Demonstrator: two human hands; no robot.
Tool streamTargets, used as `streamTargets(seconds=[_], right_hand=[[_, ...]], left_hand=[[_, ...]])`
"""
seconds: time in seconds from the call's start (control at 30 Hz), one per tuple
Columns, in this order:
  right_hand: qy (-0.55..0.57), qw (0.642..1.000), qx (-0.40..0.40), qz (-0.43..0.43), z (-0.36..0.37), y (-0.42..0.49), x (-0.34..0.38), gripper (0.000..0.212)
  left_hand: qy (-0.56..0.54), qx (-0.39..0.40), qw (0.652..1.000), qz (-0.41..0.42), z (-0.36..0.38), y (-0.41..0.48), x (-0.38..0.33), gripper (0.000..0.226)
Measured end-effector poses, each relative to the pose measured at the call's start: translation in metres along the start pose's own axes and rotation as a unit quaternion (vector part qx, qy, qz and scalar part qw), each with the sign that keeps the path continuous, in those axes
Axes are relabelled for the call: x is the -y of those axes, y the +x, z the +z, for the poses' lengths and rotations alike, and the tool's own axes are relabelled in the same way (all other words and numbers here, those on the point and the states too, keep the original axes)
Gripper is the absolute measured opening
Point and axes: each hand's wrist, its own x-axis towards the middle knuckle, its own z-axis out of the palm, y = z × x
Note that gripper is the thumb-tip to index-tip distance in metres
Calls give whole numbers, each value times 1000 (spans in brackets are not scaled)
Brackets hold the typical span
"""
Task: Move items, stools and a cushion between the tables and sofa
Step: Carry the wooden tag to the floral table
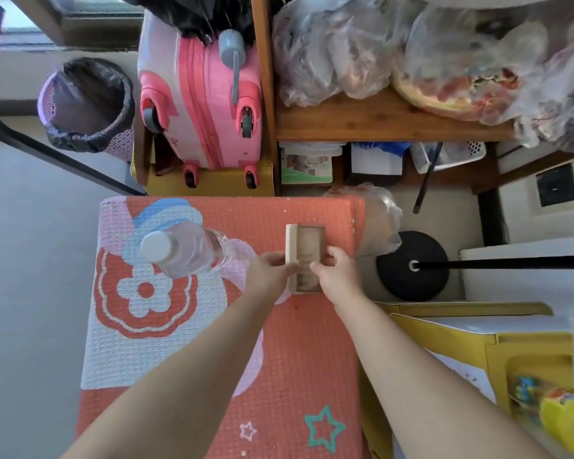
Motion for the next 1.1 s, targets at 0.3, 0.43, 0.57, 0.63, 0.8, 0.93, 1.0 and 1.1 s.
streamTargets(seconds=[0.3,0.43,0.57,0.63,0.8,0.93,1.0,1.1], right_hand=[[2,999,-28,-30,-37,-69,22,50],[4,997,-26,-75,-55,-111,33,53],[11,990,-25,-138,-67,-157,44,45],[11,986,-27,-163,-70,-176,49,41],[13,976,-4,-215,-73,-226,52,38],[9,965,16,-262,-63,-257,59,42],[-1,959,31,-280,-53,-275,64,44],[-9,955,59,-290,-35,-293,71,46]], left_hand=[[-46,21,999,17,-6,-68,-24,29],[-61,13,998,32,-15,-108,-38,34],[-75,-2,995,70,-28,-156,-50,35],[-87,-20,993,79,-34,-177,-54,35],[-127,-60,987,83,-51,-229,-46,18],[-162,-95,978,95,-70,-263,-36,8],[-191,-116,970,92,-84,-279,-27,20],[-210,-146,962,93,-106,-296,-15,27]])
